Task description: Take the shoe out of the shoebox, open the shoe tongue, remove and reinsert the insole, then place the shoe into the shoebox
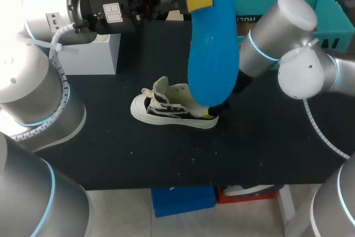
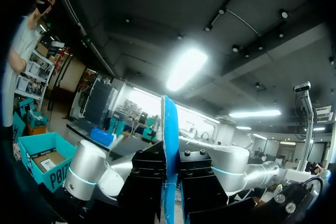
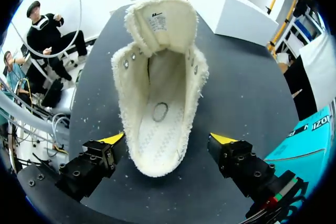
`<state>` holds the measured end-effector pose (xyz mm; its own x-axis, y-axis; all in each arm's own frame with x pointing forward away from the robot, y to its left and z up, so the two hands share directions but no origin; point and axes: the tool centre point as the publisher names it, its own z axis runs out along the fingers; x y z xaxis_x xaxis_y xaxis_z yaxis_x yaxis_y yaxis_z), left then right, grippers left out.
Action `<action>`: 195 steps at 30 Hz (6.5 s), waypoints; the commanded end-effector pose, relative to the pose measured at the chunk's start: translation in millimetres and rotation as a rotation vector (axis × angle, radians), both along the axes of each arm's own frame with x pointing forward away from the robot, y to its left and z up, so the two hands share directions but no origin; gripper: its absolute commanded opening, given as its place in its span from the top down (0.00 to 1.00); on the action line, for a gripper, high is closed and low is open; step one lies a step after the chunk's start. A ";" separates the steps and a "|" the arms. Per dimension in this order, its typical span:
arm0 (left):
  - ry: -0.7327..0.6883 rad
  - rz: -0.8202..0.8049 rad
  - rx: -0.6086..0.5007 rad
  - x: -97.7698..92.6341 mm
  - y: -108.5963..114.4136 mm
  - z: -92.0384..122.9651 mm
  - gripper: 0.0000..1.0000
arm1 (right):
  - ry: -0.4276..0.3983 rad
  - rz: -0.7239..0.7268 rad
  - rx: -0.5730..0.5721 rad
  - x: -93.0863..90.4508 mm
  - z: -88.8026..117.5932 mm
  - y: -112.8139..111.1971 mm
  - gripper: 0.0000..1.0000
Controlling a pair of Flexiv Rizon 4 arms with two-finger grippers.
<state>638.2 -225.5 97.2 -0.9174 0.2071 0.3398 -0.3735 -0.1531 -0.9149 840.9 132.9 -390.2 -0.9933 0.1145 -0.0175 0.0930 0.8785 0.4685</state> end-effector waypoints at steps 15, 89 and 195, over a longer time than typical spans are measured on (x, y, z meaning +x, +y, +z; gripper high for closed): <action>0.000 0.003 -0.001 -0.4 -1.0 -0.1 1.00 | -0.073 -0.066 0.272 -8.2 -13.4 -3.3 0.00; 0.000 0.003 -0.001 -0.4 -1.0 -0.1 1.00 | -0.017 0.090 -0.577 40.9 11.8 51.1 0.00; 0.000 0.003 -0.001 -0.4 -1.0 -0.1 1.00 | 0.348 -1.374 -0.454 52.3 -10.4 22.1 1.00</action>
<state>638.2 -225.5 97.2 -0.9175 0.2070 0.3398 -0.3734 -0.1535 -0.9149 892.4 156.9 -397.5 -0.0788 0.9914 -0.1044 0.9965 0.0755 -0.0353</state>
